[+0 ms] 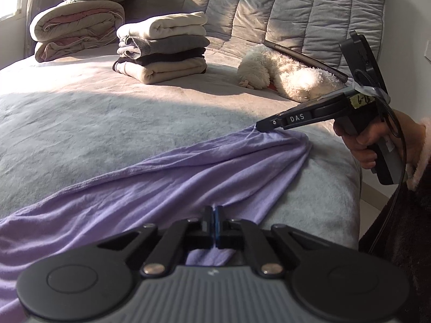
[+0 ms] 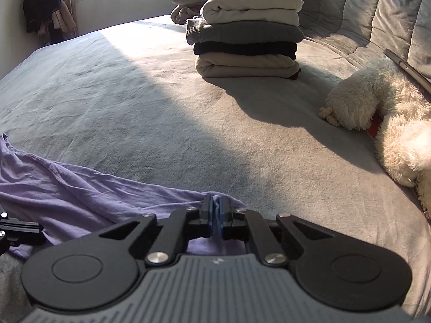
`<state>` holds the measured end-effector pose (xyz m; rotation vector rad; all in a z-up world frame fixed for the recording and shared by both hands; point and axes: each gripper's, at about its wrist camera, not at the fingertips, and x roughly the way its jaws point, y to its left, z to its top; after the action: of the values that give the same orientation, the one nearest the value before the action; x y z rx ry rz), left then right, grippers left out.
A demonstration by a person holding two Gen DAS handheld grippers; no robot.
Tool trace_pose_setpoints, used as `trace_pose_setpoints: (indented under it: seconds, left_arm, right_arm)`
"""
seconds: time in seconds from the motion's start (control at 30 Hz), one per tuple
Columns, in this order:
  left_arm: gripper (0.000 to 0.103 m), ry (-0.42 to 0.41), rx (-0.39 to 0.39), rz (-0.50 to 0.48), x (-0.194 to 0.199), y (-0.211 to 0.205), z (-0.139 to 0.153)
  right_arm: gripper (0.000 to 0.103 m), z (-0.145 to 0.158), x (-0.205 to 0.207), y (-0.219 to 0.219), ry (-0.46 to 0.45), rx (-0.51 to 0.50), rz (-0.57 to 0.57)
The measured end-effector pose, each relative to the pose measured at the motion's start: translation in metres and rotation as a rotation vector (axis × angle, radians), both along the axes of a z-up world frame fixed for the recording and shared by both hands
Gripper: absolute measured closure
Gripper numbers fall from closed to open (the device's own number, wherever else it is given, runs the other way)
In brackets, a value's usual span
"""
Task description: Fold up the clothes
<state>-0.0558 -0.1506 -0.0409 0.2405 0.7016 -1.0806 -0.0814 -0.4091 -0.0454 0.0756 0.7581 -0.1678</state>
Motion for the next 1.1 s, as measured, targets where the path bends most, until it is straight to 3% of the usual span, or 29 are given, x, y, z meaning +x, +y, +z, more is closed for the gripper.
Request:
trace_pose_setpoints:
  seconds: [0.2, 0.37, 0.47, 0.5, 0.53, 0.6, 0.7, 1.1]
  left_arm:
    - [0.103, 0.036, -0.015, -0.074, -0.005, 0.008, 0.009]
    - [0.102, 0.074, -0.008, -0.096, -0.008, 0.012, 0.005]
    - [0.082, 0.098, -0.026, -0.061, -0.007, 0.019, 0.005]
    - [0.068, 0.092, -0.035, -0.046, -0.007, 0.023, 0.007]
    - [0.064, 0.085, -0.045, -0.032, -0.008, 0.028, 0.009]
    - [0.064, 0.088, -0.064, 0.01, -0.005, 0.04, 0.013]
    - [0.064, 0.106, -0.078, 0.099, 0.002, 0.062, 0.014]
    - [0.058, 0.094, -0.047, 0.5, 0.013, 0.166, 0.007]
  right_arm:
    - [0.101, 0.014, -0.009, -0.007, -0.09, -0.038, -0.068]
    - [0.1, 0.007, -0.001, -0.008, -0.051, -0.033, -0.08]
    - [0.09, 0.007, 0.001, -0.002, -0.048, -0.04, -0.074]
    - [0.088, 0.009, 0.001, 0.0, -0.053, -0.041, -0.07]
    - [0.088, 0.011, 0.0, 0.002, -0.062, -0.036, -0.059]
    - [0.085, 0.016, 0.002, 0.008, -0.078, -0.018, -0.032]
    - [0.066, 0.02, 0.004, 0.02, -0.097, 0.005, 0.004]
    - [0.066, 0.02, 0.026, 0.084, -0.079, 0.052, 0.156]
